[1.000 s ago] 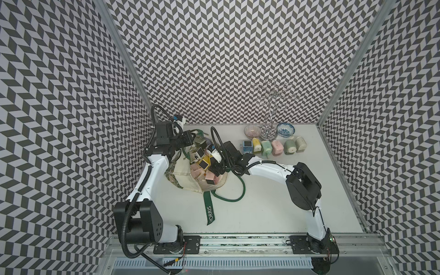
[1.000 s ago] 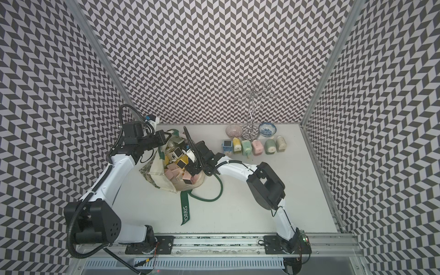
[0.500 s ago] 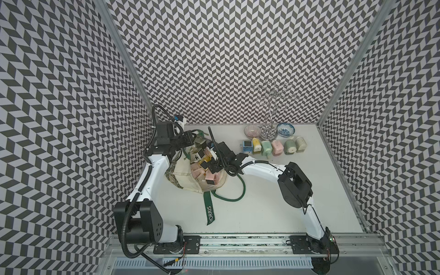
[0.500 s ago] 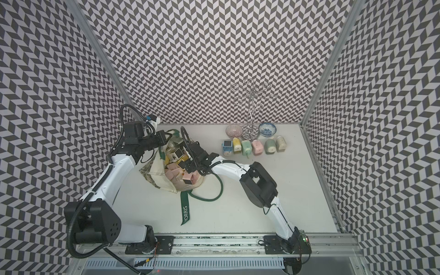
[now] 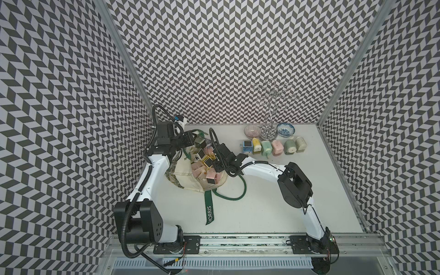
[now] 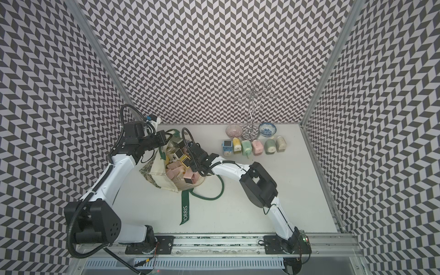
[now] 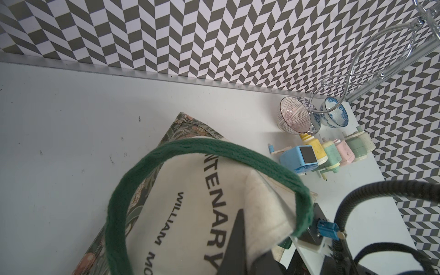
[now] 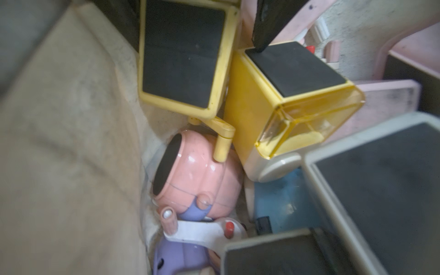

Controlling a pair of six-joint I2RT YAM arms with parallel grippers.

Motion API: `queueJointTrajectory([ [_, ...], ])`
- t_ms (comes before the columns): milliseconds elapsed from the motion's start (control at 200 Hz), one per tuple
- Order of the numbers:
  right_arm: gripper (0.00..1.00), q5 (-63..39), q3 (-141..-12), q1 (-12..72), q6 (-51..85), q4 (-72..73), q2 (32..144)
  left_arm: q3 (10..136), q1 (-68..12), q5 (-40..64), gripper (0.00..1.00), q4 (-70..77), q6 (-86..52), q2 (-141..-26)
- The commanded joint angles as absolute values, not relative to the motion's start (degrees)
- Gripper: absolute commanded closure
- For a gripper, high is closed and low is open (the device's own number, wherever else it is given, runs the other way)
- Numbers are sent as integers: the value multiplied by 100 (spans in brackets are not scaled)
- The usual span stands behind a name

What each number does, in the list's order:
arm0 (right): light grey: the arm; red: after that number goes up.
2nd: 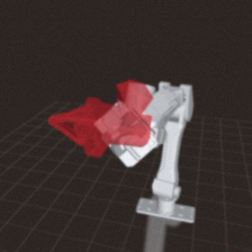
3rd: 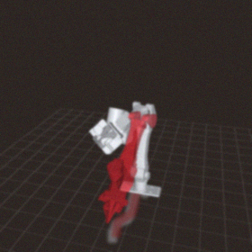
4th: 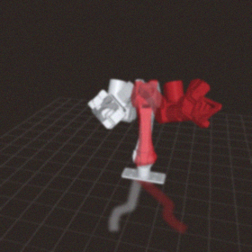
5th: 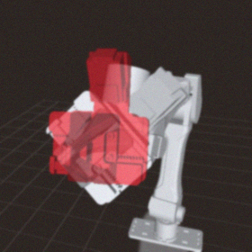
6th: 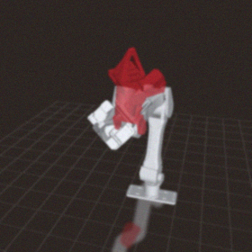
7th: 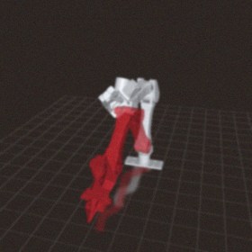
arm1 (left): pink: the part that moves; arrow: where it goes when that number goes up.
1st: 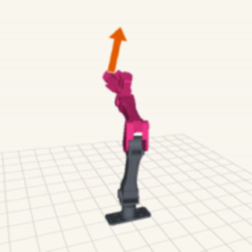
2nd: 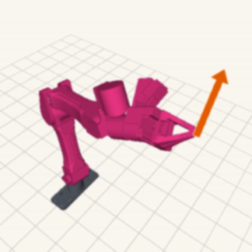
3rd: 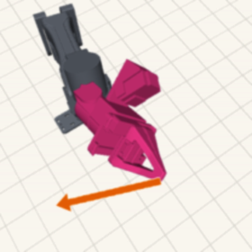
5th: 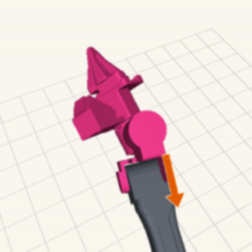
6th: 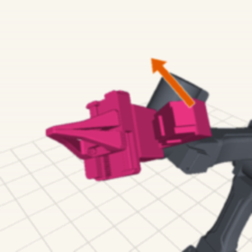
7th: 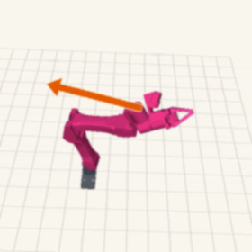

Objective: Take out the pencil sharpeners from the tote bags
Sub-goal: Adjust the pencil sharpener in the canvas bag.

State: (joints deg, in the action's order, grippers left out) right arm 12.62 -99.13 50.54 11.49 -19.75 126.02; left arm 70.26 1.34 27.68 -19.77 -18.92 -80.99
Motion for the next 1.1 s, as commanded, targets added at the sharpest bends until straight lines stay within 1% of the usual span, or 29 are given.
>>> queueJointTrajectory([
  [0,33,1476,-9821,4728,1400,-1750,12550,7120,119,2940,100,-1608,-1854,-7806],
  [75,34,1016,-9852,4646,1372,-1611,12560,7120,106,2953,100,-1608,-1854,-7813],
  [215,34,615,-9833,4622,1240,-1364,12636,7128,113,2937,100,-1617,-1853,-7819],
  [375,46,248,-9890,4622,1128,-1356,12601,7119,110,2918,100,-1626,-1843,-7815],
  [501,56,74,-9663,4622,1005,-1182,12245,7126,107,2914,100,-1630,-1841,-7818],
  [636,60,-7,-9238,4614,938,-947,11647,7119,113,2909,100,-1626,-1836,-7802],
  [891,62,-834,-8537,4614,993,-603,10643,7119,106,2918,100,-1622,-1839,-7804],
  [1096,62,-2177,-8036,4614,1563,-83,10468,7121,112,2935,100,-1617,-1850,-7803],
])
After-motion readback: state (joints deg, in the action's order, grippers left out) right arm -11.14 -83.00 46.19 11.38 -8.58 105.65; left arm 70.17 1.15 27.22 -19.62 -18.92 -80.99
